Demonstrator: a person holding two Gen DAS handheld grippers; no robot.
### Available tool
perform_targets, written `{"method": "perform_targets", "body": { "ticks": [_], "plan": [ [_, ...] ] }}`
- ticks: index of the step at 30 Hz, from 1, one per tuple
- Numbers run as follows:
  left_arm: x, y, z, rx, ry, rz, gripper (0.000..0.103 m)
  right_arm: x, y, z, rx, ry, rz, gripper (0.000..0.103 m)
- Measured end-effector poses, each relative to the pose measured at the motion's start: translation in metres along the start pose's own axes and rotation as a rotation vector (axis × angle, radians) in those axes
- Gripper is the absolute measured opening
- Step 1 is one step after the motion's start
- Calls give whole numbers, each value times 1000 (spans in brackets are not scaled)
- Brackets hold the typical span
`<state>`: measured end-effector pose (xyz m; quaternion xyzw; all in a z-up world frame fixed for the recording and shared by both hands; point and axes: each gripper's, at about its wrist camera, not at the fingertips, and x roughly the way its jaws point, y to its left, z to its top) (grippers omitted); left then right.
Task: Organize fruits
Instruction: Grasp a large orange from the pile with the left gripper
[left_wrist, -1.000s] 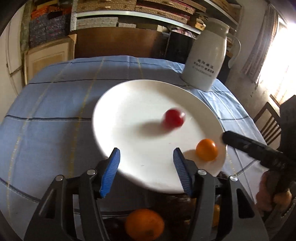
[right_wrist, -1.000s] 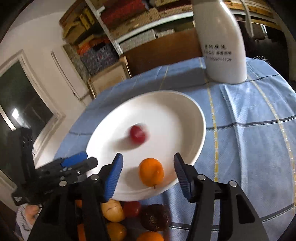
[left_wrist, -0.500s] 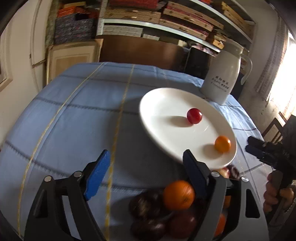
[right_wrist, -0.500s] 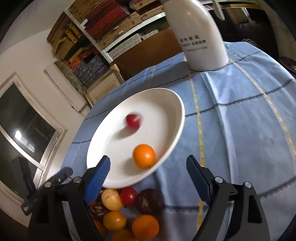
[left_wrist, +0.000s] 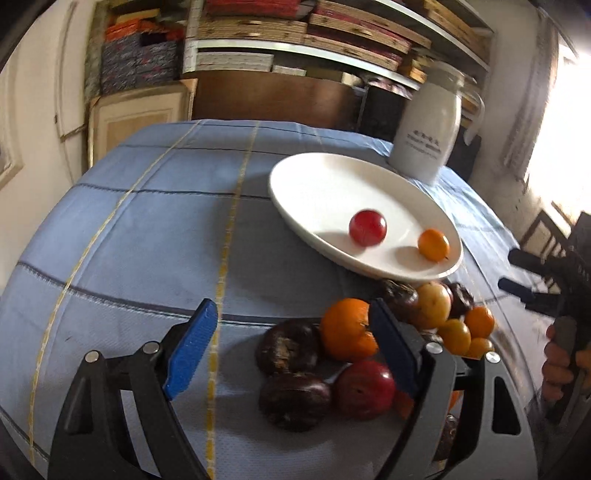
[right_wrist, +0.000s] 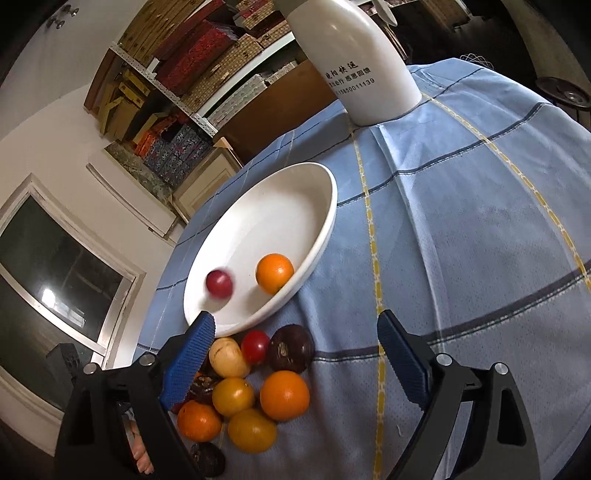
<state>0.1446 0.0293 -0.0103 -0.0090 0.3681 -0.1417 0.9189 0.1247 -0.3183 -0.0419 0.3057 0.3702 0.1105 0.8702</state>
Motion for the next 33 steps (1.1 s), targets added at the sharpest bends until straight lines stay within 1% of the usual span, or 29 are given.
{"method": "perform_targets", "body": {
  "ticks": [7, 10, 13, 14, 22, 23, 24, 27, 29, 33],
  "plan": [
    [13, -36, -4, 186, 11, 47, 81, 3, 1, 1, -6, 10, 0, 90],
    [18, -41, -4, 219, 26, 37, 81, 2, 2, 0, -11, 9, 0, 90],
    [24, -42, -1, 226, 44, 15, 78, 2, 3, 0, -13, 11, -2, 90],
    [25, -41, -1, 228, 50, 11, 74, 3, 3, 0, -15, 13, -4, 90],
    [36, -34, 3, 249, 98, -90, 73, 4, 3, 0, -12, 21, -14, 90],
    [37, -33, 3, 253, 104, -79, 68, 5, 2, 0, -10, 23, -14, 90],
    [39, -29, 3, 258, 113, -56, 69, 5, 1, 0, -7, 26, -16, 90],
    [37, -16, 7, 208, 118, -42, 69, 6, -2, 2, 9, 33, -15, 90],
    [37, -16, 7, 209, 116, -23, 69, 6, -4, 2, 20, 38, -9, 90],
    [37, -23, 5, 232, 100, -14, 62, 6, -2, 1, 7, 34, -14, 90]
  ]
}}
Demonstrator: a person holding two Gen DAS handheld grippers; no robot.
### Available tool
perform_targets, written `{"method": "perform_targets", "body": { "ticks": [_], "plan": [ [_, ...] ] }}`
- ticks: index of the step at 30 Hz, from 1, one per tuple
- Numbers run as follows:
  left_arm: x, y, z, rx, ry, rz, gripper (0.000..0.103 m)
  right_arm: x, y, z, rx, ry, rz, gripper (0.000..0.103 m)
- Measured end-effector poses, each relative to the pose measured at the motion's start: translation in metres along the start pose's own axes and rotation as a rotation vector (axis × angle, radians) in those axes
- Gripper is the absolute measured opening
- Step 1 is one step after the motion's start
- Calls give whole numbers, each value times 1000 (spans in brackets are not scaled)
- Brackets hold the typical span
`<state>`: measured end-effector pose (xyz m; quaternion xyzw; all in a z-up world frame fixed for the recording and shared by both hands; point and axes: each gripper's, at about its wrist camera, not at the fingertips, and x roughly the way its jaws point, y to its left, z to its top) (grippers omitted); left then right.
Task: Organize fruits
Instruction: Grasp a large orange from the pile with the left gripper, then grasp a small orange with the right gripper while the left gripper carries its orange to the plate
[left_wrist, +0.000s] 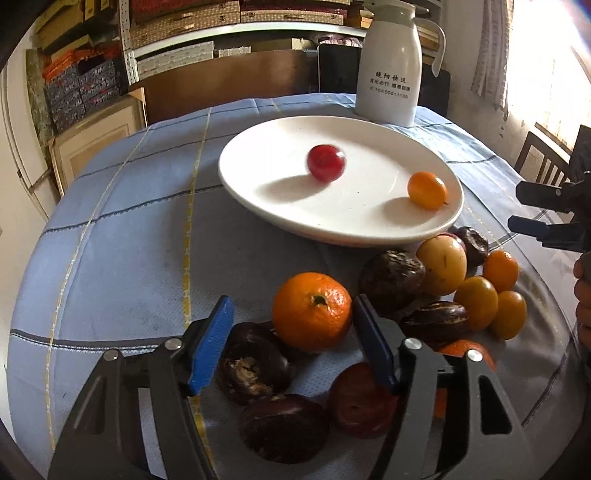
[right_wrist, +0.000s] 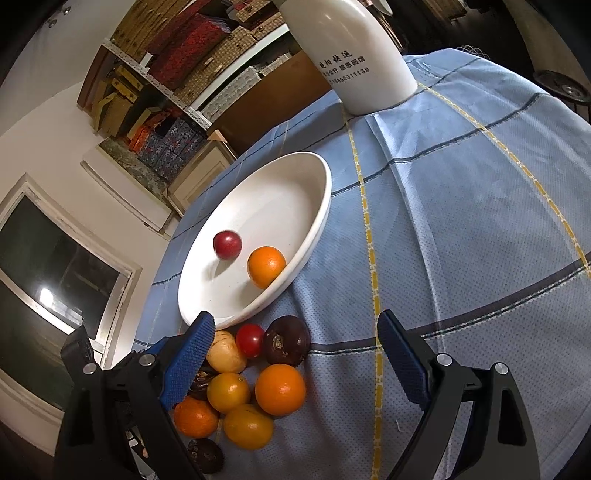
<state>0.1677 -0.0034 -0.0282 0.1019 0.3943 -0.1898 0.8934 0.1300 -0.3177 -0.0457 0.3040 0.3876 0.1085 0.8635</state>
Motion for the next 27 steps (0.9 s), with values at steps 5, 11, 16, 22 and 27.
{"method": "perform_targets", "body": {
  "ticks": [5, 11, 16, 22, 27],
  "plan": [
    [7, -1, 4, -3, 8, -36, 54, 0, 6, -2, -38, -5, -10, 90],
    [0, 3, -1, -29, 11, -88, 43, 1, 7, -3, -51, -6, -16, 90],
    [-5, 9, -3, -79, 1, -91, 43, 1, 14, -8, -93, 13, 2, 90],
    [-17, 21, -4, -143, -46, -93, 43, -2, 19, -34, -129, 69, 40, 74],
    [-16, 17, -5, -136, -39, -99, 43, 10, 17, -39, -117, 139, 69, 49]
  ]
}}
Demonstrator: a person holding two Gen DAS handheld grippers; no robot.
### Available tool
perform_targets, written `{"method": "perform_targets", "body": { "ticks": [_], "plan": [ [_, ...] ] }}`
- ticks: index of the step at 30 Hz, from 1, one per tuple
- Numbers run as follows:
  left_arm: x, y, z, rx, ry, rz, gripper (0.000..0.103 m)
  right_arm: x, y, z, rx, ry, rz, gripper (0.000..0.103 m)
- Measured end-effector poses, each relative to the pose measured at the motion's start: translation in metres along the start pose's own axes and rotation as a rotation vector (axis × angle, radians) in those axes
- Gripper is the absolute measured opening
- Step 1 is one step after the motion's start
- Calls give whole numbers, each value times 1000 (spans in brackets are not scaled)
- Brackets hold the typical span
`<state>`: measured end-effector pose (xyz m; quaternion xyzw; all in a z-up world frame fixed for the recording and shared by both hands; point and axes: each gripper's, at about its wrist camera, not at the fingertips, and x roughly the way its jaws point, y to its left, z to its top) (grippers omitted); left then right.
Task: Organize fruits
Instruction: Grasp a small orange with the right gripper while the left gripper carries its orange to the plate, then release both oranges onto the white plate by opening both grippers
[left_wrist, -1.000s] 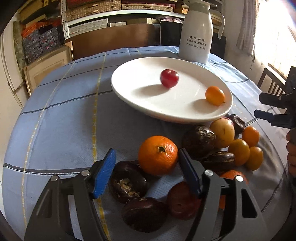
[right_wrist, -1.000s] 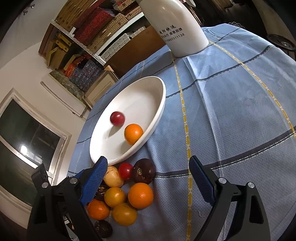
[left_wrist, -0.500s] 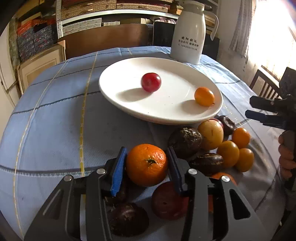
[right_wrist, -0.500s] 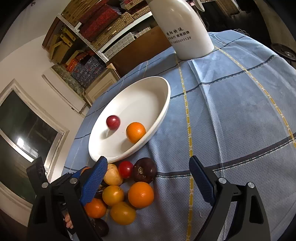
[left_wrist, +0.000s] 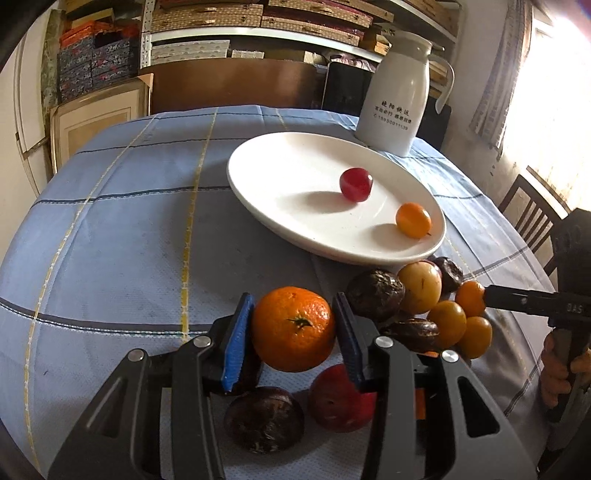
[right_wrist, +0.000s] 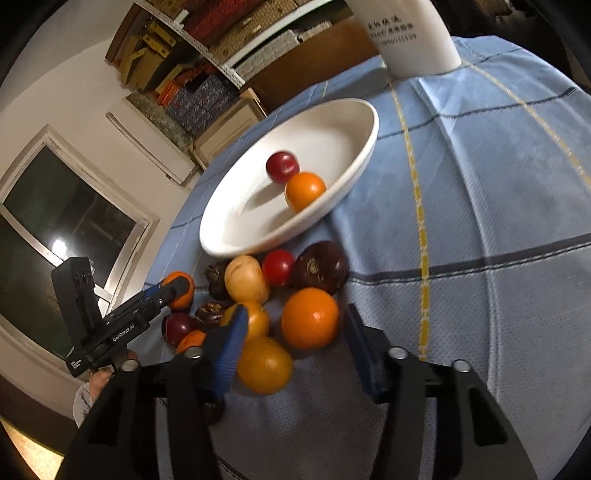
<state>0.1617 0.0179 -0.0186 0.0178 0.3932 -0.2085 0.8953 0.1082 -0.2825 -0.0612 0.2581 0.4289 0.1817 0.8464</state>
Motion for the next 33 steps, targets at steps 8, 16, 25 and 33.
{"method": "perform_targets", "body": {
  "ticks": [8, 16, 25, 33],
  "plan": [
    [9, -8, -3, 37, 29, 6, 43, 8, 15, -4, -81, 9, -67, 35],
    [-12, -12, 4, 18, -64, 36, 43, -15, 19, -2, -93, -108, -69, 35],
    [3, -33, 67, 9, -88, 27, 43, -13, 49, 70, -145, -166, -125, 34],
    [57, -23, 78, -29, -2, 56, 43, 56, 57, 104, -146, -97, -128, 36]
  ]
}}
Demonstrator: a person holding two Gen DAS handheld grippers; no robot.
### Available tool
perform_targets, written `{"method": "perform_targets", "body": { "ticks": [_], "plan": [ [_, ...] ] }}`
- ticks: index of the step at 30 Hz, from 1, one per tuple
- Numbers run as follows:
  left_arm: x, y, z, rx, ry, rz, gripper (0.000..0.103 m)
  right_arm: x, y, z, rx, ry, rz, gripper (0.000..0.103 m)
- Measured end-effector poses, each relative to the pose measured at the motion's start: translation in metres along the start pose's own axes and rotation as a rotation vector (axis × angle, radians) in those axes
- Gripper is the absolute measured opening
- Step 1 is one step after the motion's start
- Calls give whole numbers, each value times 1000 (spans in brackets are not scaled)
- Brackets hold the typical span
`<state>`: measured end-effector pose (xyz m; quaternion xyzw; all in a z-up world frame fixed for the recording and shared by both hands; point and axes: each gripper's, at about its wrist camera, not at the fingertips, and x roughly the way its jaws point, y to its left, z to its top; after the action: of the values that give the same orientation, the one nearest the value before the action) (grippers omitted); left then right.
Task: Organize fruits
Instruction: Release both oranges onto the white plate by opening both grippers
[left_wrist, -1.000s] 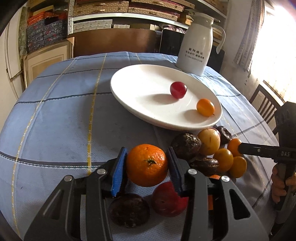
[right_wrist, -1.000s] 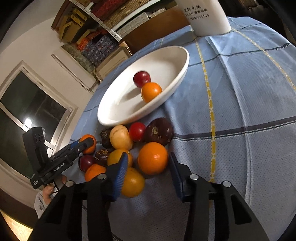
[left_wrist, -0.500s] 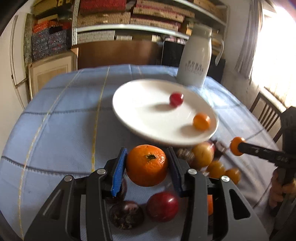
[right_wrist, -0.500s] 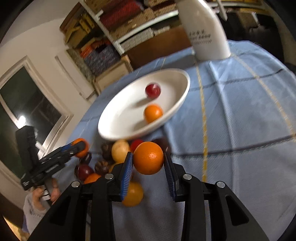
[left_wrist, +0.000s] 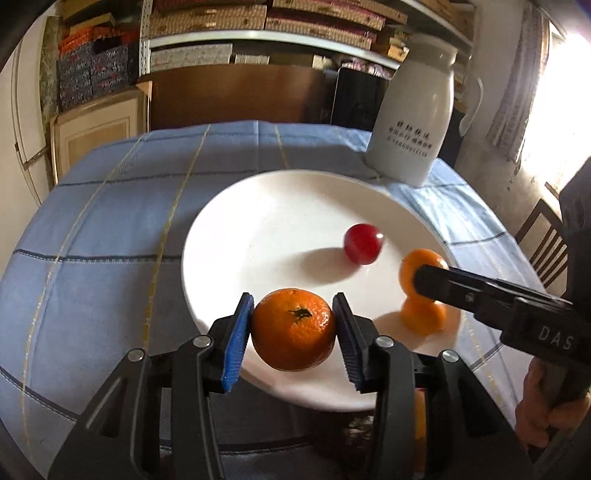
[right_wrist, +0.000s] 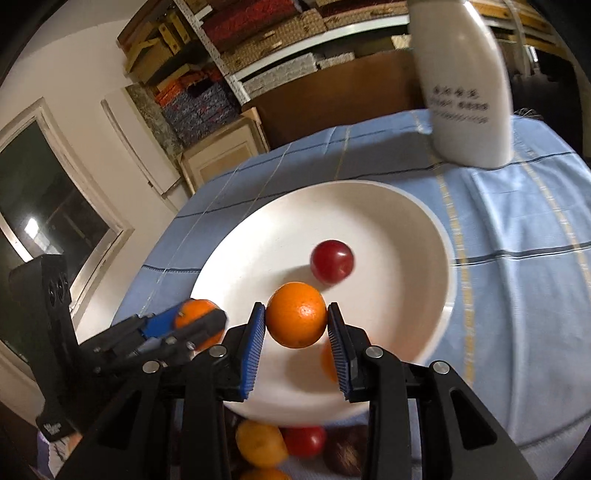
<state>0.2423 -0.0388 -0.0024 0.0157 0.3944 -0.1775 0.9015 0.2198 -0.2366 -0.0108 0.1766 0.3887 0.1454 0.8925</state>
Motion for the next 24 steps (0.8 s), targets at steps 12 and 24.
{"method": "perform_targets", "body": {
  "ticks": [12, 24],
  "plan": [
    [-36, 24, -16, -60, -87, 41, 73, -37, -27, -13, 37, -129, -61, 58],
    [-81, 82, -84, -233, -87, 139, 80, -72, -57, -57, 144, -136, -36, 75]
  ]
}}
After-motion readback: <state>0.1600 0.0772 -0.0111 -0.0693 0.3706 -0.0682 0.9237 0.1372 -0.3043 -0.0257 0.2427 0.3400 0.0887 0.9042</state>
